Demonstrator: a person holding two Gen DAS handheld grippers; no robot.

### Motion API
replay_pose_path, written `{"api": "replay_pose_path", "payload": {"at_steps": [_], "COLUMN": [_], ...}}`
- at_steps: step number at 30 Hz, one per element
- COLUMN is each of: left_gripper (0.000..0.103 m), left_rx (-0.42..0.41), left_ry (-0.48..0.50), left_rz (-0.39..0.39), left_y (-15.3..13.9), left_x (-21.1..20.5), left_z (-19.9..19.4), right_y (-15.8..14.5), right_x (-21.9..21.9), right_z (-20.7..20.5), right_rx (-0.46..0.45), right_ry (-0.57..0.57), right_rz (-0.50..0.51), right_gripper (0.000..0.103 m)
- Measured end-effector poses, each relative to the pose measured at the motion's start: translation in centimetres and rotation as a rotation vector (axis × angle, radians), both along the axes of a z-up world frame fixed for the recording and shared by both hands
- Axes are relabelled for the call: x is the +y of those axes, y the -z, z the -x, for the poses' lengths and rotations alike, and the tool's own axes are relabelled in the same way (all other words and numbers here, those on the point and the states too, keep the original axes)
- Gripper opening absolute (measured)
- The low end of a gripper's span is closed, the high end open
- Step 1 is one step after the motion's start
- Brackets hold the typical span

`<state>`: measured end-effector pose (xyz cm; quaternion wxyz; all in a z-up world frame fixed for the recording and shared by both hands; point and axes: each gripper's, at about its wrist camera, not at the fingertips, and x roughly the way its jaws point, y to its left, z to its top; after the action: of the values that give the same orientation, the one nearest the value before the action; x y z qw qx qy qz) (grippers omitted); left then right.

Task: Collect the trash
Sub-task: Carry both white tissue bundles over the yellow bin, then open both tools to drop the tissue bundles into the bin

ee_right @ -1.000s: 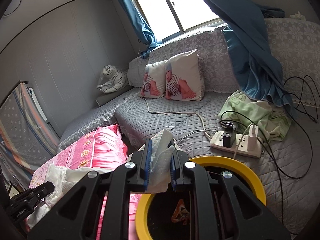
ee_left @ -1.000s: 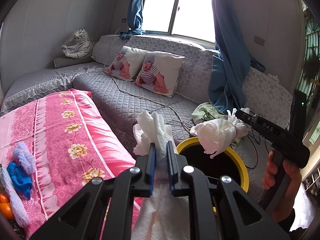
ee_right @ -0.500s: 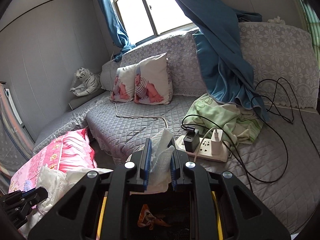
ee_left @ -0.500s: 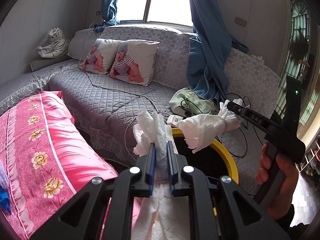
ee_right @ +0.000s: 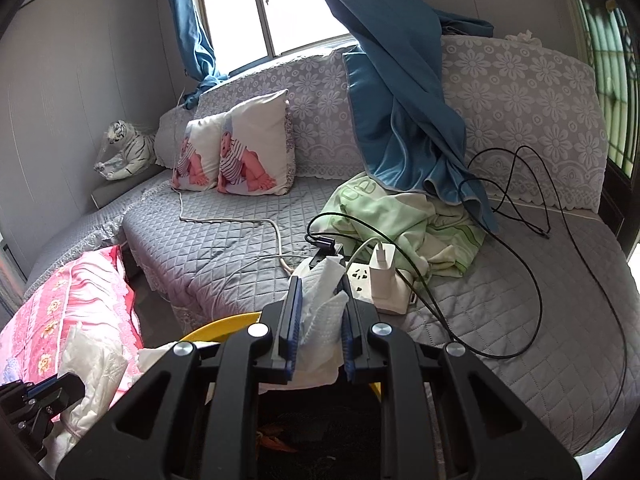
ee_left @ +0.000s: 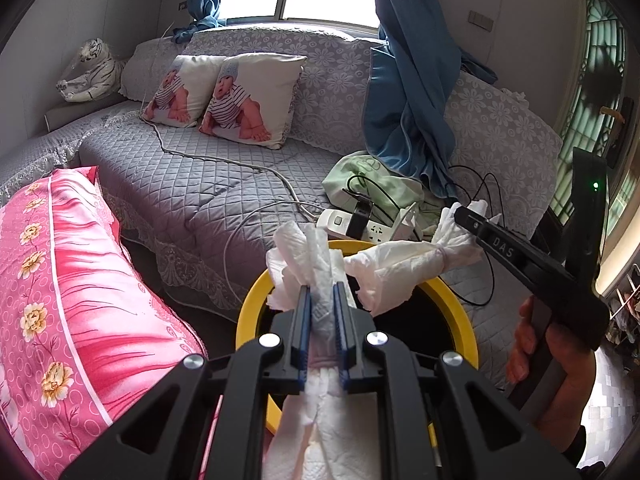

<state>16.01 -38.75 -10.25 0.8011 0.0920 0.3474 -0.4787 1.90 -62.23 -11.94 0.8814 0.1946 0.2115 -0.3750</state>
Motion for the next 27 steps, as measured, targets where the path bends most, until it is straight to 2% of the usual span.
{"api": "replay_pose_path", "payload": {"at_steps": [11, 19, 20, 21, 22, 23, 24, 27], "left_gripper": [0.010, 0.012, 0.016, 0.027, 0.043, 0.051, 0.055, 0.055], "left_rx": [0.039, 0.081, 0.086, 0.089, 0.086, 0.081, 0.076, 0.086], "left_ry": [0.005, 0.009, 0.009, 0.005, -0.009, -0.028, -0.046, -0.072], "left_rz": [-0.024, -0.017, -0.016, -0.012, -0.010, -0.004, 0.004, 0.019], "left_y": [2.0, 2.4, 2.4, 2.4, 2.3, 2.2, 2.0, 1.7], "left_x": [-1.9, -2.2, -2.1, -1.9, -1.7, -1.5, -1.2, -0.4], "left_z": [0.0, 0.1, 0.1, 0.0, -0.1, -0.2, -0.3, -1.0], "right_y": [1.6, 1.6, 1.5, 1.5, 1.4, 1.3, 1.2, 0.7], "right_x": [-0.7, -0.7, -0.7, -0.7, -0.8, -0.8, -0.9, -0.9], "right_z": [-0.8, -0.9, -0.8, -0.7, -0.5, -0.2, -0.1, 0.5], "right_rx": [0.056, 0.042, 0.042, 0.038, 0.028, 0.015, 0.010, -0.005], "right_ry": [0.025, 0.015, 0.019, 0.024, 0.031, 0.039, 0.043, 0.050], "right_rz": [0.000, -0.014, -0.011, -0.010, -0.011, -0.015, -0.017, -0.016], "right_gripper": [0.016, 0.019, 0.021, 0.033, 0.041, 0.051, 0.051, 0.051]}}
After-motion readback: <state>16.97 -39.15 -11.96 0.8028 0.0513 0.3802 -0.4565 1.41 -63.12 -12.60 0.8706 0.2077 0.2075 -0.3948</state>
